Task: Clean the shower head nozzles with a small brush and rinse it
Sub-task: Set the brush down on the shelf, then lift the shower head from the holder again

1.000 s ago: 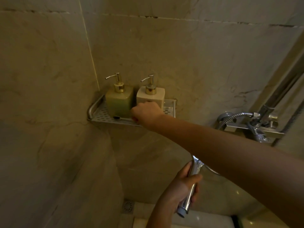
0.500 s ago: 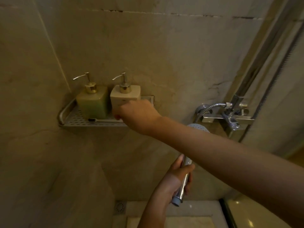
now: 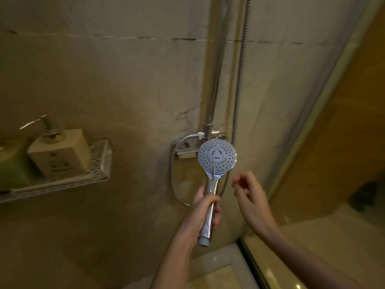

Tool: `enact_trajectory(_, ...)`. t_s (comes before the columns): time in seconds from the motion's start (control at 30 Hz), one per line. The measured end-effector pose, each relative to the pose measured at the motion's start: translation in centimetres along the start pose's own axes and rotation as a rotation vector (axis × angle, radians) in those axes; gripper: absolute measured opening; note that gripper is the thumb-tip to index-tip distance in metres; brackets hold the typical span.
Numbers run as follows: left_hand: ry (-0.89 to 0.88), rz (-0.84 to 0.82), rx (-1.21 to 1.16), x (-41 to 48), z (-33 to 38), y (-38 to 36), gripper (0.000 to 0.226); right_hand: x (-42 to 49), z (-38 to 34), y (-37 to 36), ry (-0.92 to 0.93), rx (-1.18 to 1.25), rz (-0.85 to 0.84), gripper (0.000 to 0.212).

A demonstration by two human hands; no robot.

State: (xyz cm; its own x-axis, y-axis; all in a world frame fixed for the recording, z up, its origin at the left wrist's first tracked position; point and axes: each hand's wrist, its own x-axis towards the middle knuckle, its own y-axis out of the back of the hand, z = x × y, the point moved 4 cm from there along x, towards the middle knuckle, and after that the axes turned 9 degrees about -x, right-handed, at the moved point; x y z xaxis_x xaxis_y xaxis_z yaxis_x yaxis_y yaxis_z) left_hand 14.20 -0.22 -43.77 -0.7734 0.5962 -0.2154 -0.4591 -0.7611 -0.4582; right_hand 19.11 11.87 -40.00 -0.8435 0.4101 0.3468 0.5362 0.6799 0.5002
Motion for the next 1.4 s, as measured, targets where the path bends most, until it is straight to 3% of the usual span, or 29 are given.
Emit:
enact_trajectory(0.07, -0.009, -0.047, 0.002, 0.7, 0.0, -2.5, 0.008, -0.9, 2.3, 0.2, -0.259, 0.125, -0.124, 0.007)
enact_trajectory(0.13, -0.014, -0.096, -0.013, 1.4, -0.2, -5.1, 0.003, -0.8, 2.8, 0.2, -0.44, 0.337, -0.275, 0.024)
enact_trajectory(0.23, 0.019, -0.126, 0.038, 2.2, -0.8, -8.3, 0.036, 0.4, 2.4, 1.9, -0.545, 0.453, -0.274, 0.033)
enact_trajectory(0.37, -0.037, -0.128, 0.112, 2.8, -0.9, -10.7, 0.05, 1.7, 2.4, 4.7, -0.478, 0.415, -0.286, 0.032)
enact_trajectory(0.53, -0.234, -0.093, 0.223, 3.4, 0.3, -11.9, 0.027, 3.3, 1.8, 6.7, -0.393, 0.462, -0.333, 0.031)
enact_trajectory(0.8, -0.632, 0.006, 0.774, 4.6, 9.9, -12.8, 0.015, 9.8, -3.2, 8.7, -0.288, 0.612, -0.263, 0.02)
enact_trajectory(0.97, -1.03, 0.246, 0.98, 4.3, 20.7, -12.1, 0.012, 16.1, -8.5, 11.1, -0.205, 0.683, -0.142, 0.003)
enact_trajectory(1.1, -1.36, 0.467, 1.036, 3.4, 29.8, -11.0, 0.022, 21.3, -12.8, 13.7, -0.164, 0.644, -0.044, 0.014)
enact_trajectory(1.2, -1.399, 0.727, 1.245, 4.6, 35.9, -9.8, 0.042, 25.0, -16.2, 15.0, -0.132, 0.658, -0.005, 0.015)
enact_trajectory(1.4, -1.345, 0.832, 1.642, 9.3, 43.3, -8.6, 0.071, 31.9, -21.8, 16.2, 0.048, 0.717, 0.168, 0.013)
